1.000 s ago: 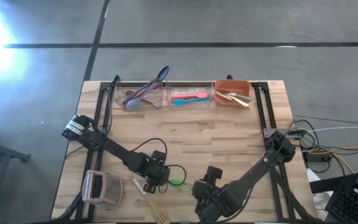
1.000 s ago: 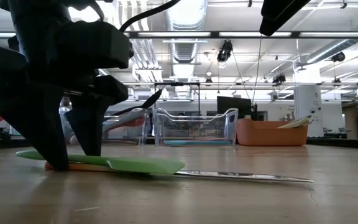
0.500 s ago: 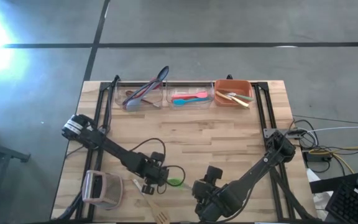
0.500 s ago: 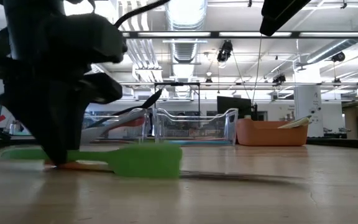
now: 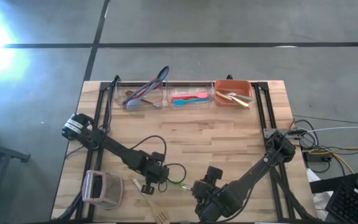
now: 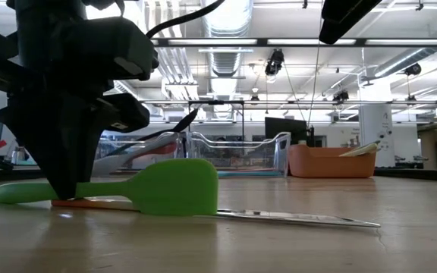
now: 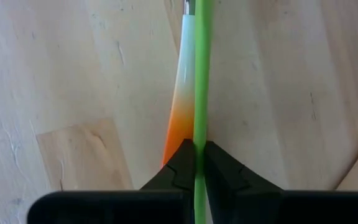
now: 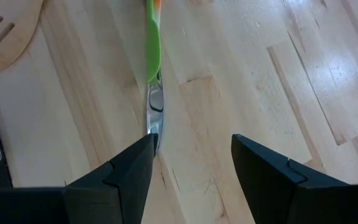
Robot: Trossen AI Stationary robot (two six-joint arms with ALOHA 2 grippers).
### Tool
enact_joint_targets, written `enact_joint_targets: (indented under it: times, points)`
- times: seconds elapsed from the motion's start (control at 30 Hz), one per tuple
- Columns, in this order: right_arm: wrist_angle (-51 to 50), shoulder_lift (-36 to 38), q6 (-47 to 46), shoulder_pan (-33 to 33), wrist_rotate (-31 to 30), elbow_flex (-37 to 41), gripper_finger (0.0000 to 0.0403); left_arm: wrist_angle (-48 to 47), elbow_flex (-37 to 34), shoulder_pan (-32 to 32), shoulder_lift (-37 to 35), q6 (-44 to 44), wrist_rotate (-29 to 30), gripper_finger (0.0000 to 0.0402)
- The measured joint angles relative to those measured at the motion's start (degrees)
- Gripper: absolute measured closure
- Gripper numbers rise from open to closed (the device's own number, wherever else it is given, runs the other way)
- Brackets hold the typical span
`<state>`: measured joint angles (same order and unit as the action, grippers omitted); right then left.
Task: Pick & Place Kitchen Items
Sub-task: Put the green spatula into the right transparent bin
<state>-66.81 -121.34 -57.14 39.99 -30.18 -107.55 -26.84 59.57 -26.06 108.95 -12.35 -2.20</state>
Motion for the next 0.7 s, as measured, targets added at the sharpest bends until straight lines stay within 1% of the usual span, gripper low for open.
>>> enact_joint_targets:
  times: [0.17,0.3,0.43,0.6,0.7]
  points:
    - [0.1,0.0,0.0,0.0,0.1,0.0,0.0193,0.1,0.0,0.0,-0.2,-0.1,0.0,0.0383]
    - [0.1,0.0,0.0,0.0,0.2,0.0,0.0193,0.0,-0.1,0.0,-2.0,-1.1,-0.2,0.0383]
    - [0.1,0.0,0.1,0.0,0.2,0.0,0.0193,-0.1,-0.1,0.0,-5.9,-1.3,0.1,0.0383]
    - [0.1,0.0,0.1,0.0,0.2,0.0,0.0193,-1.9,-0.7,-0.1,-10.7,-1.7,2.7,0.0385]
    - [0.1,0.0,0.3,0.0,0.1,0.0,0.0193,-0.2,-0.7,0.3,-13.0,-2.0,3.6,0.0385]
